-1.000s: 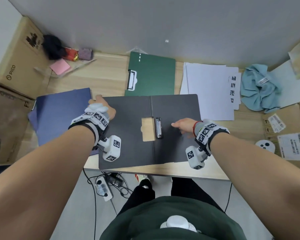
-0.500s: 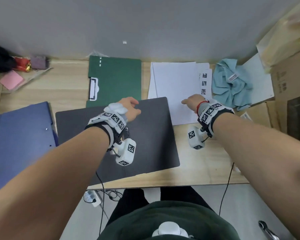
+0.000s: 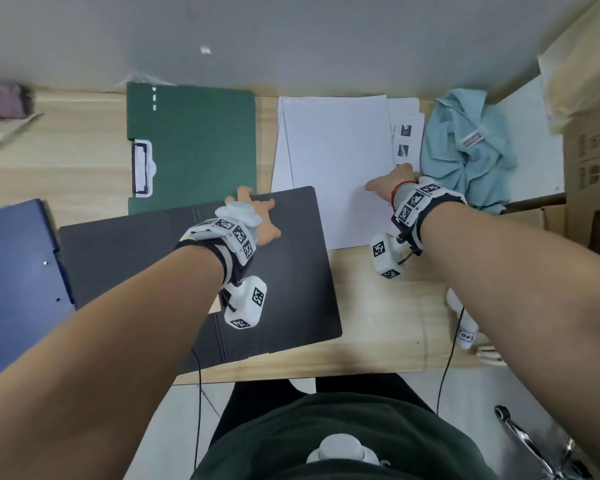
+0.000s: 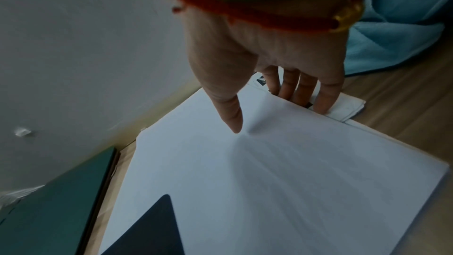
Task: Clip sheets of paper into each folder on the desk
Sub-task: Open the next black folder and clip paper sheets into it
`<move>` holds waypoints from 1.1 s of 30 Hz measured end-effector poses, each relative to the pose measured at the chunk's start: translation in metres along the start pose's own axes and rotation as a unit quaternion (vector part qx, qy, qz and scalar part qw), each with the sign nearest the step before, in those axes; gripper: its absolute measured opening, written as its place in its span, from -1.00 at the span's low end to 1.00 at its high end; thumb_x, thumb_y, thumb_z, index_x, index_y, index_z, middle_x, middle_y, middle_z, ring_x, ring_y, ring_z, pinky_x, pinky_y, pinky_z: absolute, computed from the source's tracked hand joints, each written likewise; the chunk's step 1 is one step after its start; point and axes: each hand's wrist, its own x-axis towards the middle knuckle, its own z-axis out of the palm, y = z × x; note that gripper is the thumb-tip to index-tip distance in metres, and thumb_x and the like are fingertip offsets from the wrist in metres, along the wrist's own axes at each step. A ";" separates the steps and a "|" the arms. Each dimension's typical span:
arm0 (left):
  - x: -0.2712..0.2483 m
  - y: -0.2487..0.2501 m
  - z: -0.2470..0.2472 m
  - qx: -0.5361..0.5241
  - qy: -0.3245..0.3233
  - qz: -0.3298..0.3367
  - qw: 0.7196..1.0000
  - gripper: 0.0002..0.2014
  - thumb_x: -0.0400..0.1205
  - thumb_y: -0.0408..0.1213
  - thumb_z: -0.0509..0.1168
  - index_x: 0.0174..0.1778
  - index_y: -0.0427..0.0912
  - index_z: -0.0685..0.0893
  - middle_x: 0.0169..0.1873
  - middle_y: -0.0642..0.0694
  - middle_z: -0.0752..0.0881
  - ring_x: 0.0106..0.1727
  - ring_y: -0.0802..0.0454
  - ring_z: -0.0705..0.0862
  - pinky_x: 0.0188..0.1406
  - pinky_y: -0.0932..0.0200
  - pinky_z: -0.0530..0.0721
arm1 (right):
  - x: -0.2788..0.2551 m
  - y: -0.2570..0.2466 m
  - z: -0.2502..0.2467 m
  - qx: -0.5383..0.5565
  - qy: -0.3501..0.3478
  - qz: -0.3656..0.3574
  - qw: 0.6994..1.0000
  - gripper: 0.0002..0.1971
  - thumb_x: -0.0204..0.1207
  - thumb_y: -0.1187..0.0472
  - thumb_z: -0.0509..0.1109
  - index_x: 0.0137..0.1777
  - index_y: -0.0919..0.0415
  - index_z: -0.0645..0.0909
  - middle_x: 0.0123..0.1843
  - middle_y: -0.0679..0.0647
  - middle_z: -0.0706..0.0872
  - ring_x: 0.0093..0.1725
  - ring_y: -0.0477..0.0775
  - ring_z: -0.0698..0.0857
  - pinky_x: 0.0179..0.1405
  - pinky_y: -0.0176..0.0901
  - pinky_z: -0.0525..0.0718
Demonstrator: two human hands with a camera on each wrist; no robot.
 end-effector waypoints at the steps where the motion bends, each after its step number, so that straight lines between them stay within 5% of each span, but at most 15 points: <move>1: 0.000 0.001 0.001 0.009 0.000 0.004 1.000 -0.39 0.55 0.10 0.32 0.56 0.37 0.36 0.58 -0.03 0.20 0.48 -0.19 0.37 0.29 -0.04 0.46 | 0.002 -0.002 -0.001 0.007 -0.011 0.001 1.000 -0.15 0.56 0.01 0.46 0.66 0.35 0.09 0.62 0.30 0.30 0.47 0.25 0.51 0.25 -0.07 0.54; 3: 0.002 0.002 0.001 0.017 -0.007 0.008 1.000 -0.35 0.55 0.13 0.30 0.59 0.37 0.29 0.58 -0.04 0.17 0.48 -0.21 0.34 0.29 -0.04 0.46 | 0.006 -0.003 -0.004 0.014 -0.038 0.007 0.999 -0.12 0.59 -0.02 0.44 0.70 0.36 0.04 0.64 0.27 0.33 0.54 0.24 0.46 0.49 -0.02 0.46; 7: 0.007 0.003 -0.003 0.023 -0.016 0.022 0.999 -0.32 0.54 0.17 0.27 0.62 0.37 0.24 0.60 -0.01 0.13 0.50 -0.24 0.31 0.33 -0.05 0.46 | 0.010 -0.002 -0.006 0.031 -0.037 -0.003 0.999 -0.14 0.53 -0.04 0.51 0.66 0.38 0.21 0.48 0.26 0.55 0.36 0.24 0.62 0.21 -0.06 0.59; 11: 0.012 0.004 -0.006 0.026 -0.018 0.026 0.999 -0.34 0.54 0.19 0.26 0.60 0.41 0.25 0.59 0.02 0.15 0.49 -0.22 0.33 0.32 -0.05 0.46 | 0.001 -0.001 -0.017 0.032 -0.030 -0.024 0.999 -0.34 0.74 -0.13 0.16 0.58 0.44 0.35 0.58 0.32 0.44 0.52 0.31 0.49 0.47 0.03 0.49; 16: 0.012 -0.002 -0.004 0.022 -0.017 0.038 0.999 -0.32 0.54 0.18 0.27 0.60 0.42 0.23 0.60 0.04 0.14 0.51 -0.21 0.30 0.36 -0.07 0.46 | 0.003 0.013 -0.015 0.081 -0.013 -0.106 0.991 -0.52 0.59 0.11 0.45 0.47 0.26 0.54 0.43 0.17 0.64 0.38 0.23 0.62 0.19 -0.15 0.55; 23: 0.005 -0.012 -0.006 0.004 -0.024 0.065 0.998 -0.18 0.50 0.21 0.34 0.69 0.27 0.17 0.68 0.00 0.08 0.60 -0.22 0.28 0.50 -0.13 0.42 | -0.025 0.015 -0.039 0.174 0.058 -0.200 0.962 -0.71 0.53 0.24 0.45 0.25 0.20 0.70 0.11 0.07 0.77 0.07 0.13 0.73 0.03 -0.15 0.65; 30: -0.013 -0.028 -0.034 -0.183 -0.008 0.067 0.981 0.03 0.32 0.36 0.42 0.66 -0.04 0.29 0.58 -0.17 0.39 0.48 -0.26 0.53 0.44 -0.20 0.53 | -0.066 -0.001 -0.078 0.273 0.096 -0.288 0.913 -0.68 0.46 0.25 0.49 0.23 0.20 0.70 0.10 0.12 0.82 0.09 0.17 0.80 0.21 0.11 0.75; 33: -0.024 -0.041 -0.047 -0.340 0.051 0.070 0.937 -0.02 0.47 0.16 0.52 0.70 -0.15 0.20 0.56 -0.12 0.45 0.54 -0.14 0.48 0.52 -0.07 0.45 | -0.094 -0.014 -0.079 0.311 0.083 -0.344 0.882 -0.67 0.46 0.31 0.49 0.23 0.25 0.68 0.12 0.13 0.81 0.08 0.13 0.80 0.25 0.11 0.73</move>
